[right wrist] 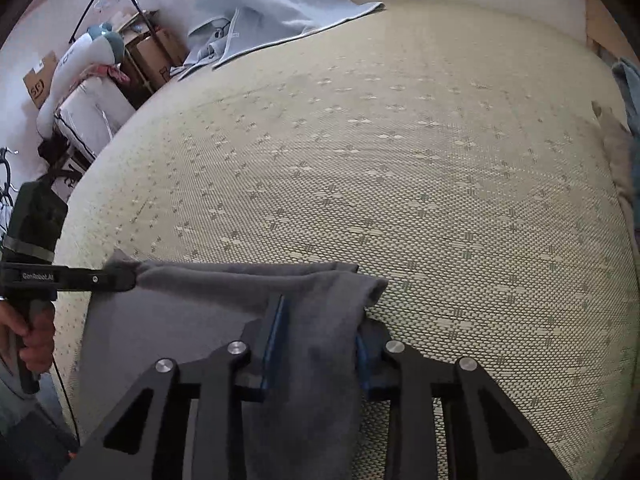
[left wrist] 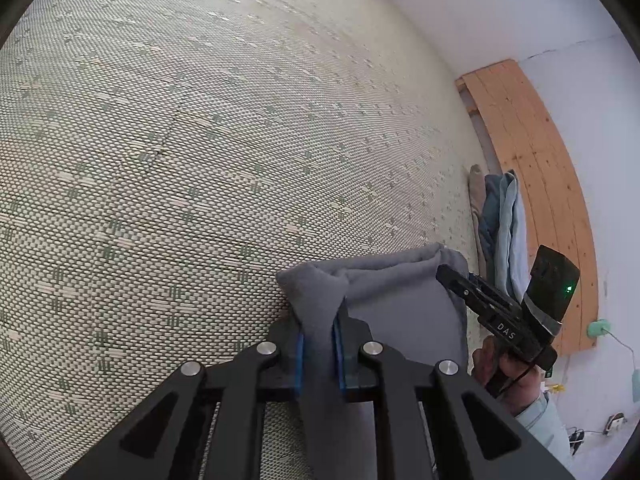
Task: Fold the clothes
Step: 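Grasp the folded grey T-shirt end with the left gripper while the right gripper grasps beside it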
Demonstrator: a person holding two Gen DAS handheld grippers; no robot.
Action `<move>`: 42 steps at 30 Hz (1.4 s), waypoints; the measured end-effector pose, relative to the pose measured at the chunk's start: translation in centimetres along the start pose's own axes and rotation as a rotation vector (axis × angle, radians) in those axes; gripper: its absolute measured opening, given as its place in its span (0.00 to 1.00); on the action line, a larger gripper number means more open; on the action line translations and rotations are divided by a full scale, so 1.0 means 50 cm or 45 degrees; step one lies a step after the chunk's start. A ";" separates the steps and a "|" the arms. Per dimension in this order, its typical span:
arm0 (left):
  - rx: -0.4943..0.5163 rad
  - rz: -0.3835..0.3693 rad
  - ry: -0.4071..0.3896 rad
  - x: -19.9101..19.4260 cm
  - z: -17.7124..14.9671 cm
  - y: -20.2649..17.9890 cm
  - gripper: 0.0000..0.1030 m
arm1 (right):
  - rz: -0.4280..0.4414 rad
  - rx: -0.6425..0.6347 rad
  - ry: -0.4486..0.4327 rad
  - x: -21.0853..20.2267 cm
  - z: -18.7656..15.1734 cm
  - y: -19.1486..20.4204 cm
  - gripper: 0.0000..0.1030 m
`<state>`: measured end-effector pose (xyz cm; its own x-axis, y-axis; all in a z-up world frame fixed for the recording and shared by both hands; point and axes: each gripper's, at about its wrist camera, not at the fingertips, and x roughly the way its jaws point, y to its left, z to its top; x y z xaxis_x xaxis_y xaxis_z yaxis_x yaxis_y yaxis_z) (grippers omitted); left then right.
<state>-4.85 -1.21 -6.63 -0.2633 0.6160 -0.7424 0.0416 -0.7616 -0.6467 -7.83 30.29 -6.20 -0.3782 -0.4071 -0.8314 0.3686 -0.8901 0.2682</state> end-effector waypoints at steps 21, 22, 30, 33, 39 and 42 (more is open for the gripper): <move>0.127 0.088 -0.087 -0.045 -0.018 -0.068 0.11 | -0.310 -0.267 -0.181 -0.037 -0.004 0.104 0.05; 0.147 0.092 -0.105 -0.048 -0.018 -0.078 0.10 | -0.322 -0.283 -0.224 -0.054 -0.005 0.113 0.05; 0.207 0.156 -0.141 -0.042 -0.009 -0.093 0.10 | -0.322 -0.447 -0.378 -0.128 -0.040 0.171 0.05; 0.194 0.162 -0.133 -0.038 -0.006 -0.086 0.10 | -0.364 -0.506 -0.325 -0.100 -0.057 0.171 0.05; 0.178 0.191 -0.114 -0.021 -0.004 -0.084 0.10 | -0.231 -0.328 -0.218 -0.055 -0.042 0.096 0.13; 0.183 0.214 -0.097 -0.012 -0.002 -0.079 0.11 | -0.175 -0.200 -0.170 -0.040 -0.027 0.052 0.36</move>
<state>-4.76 1.43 -3.65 -0.3366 0.4650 -0.8188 -0.0448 -0.8765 -0.4794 -4.98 29.05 -4.50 -0.5390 -0.3172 -0.7803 0.4292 -0.9005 0.0695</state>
